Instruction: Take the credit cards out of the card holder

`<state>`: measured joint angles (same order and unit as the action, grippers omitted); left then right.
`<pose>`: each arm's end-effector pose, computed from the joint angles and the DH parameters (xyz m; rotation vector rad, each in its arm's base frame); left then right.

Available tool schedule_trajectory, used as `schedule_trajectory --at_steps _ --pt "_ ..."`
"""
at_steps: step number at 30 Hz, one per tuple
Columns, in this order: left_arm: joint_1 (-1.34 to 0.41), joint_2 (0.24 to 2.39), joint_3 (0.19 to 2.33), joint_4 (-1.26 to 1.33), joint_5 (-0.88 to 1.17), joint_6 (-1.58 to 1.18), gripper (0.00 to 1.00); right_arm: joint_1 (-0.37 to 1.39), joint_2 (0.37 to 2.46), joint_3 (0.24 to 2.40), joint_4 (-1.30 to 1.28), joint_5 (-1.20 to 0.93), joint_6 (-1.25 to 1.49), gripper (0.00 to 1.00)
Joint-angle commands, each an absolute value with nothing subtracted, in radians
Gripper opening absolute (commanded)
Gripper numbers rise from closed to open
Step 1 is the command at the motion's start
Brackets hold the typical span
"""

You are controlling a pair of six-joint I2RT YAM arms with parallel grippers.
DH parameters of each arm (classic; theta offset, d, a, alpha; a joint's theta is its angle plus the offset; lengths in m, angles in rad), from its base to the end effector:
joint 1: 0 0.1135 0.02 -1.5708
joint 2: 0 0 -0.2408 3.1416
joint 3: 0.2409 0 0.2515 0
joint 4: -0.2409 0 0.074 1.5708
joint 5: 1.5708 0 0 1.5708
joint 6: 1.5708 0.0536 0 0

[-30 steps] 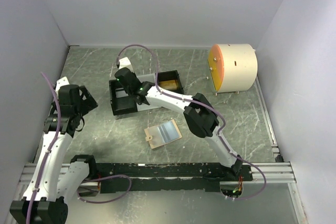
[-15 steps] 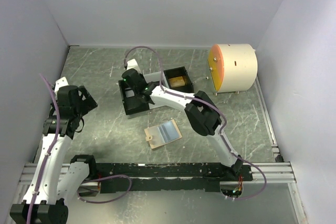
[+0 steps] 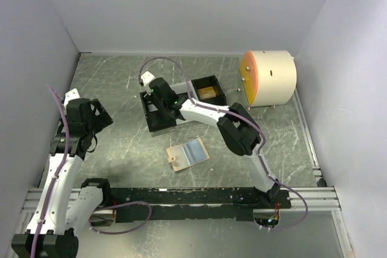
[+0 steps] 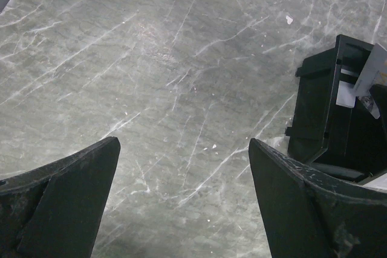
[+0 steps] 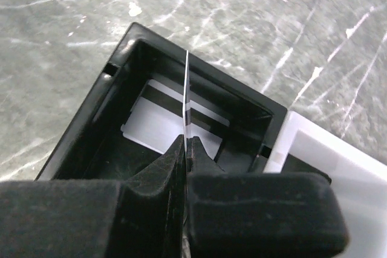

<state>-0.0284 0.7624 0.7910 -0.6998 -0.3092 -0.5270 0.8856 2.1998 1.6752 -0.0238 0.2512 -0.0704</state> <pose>0.1866 0.0110 0.2690 -0.7029 2.0901 0.0385 0.3334 0.3869 0.1722 -0.8350 1.9356 0.2238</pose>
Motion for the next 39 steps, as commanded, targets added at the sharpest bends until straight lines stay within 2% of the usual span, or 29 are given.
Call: schedule_trajectory --at_steps 1,8,14,30,35,36,38,39 --pt "-0.020 0.762 0.785 -0.663 -0.289 -0.508 1.00 0.884 2.167 1.649 0.049 0.151 -0.259 0.00" --pt "-0.020 0.768 0.786 -0.657 -0.276 -0.501 1.00 0.879 2.148 1.573 0.136 0.119 -0.486 0.00" --pt "-0.019 0.774 0.786 -0.655 -0.272 -0.499 1.00 0.880 2.191 1.594 0.135 0.151 -0.634 0.00" --pt "-0.018 0.805 0.791 -0.652 -0.266 -0.491 1.00 0.894 2.296 1.649 0.090 0.187 -0.726 0.06" --pt "-0.018 0.812 0.790 -0.650 -0.262 -0.489 1.00 0.896 2.321 1.697 0.030 0.190 -0.688 0.12" --pt "-0.019 0.813 0.790 -0.650 -0.262 -0.488 1.00 0.895 2.325 1.711 0.011 0.188 -0.679 0.15" --pt "-0.018 0.813 0.790 -0.650 -0.262 -0.488 1.00 0.896 2.332 1.731 -0.014 0.178 -0.663 0.28" --pt "-0.018 0.813 0.790 -0.650 -0.261 -0.488 1.00 0.894 2.335 1.738 -0.023 0.175 -0.656 0.30"
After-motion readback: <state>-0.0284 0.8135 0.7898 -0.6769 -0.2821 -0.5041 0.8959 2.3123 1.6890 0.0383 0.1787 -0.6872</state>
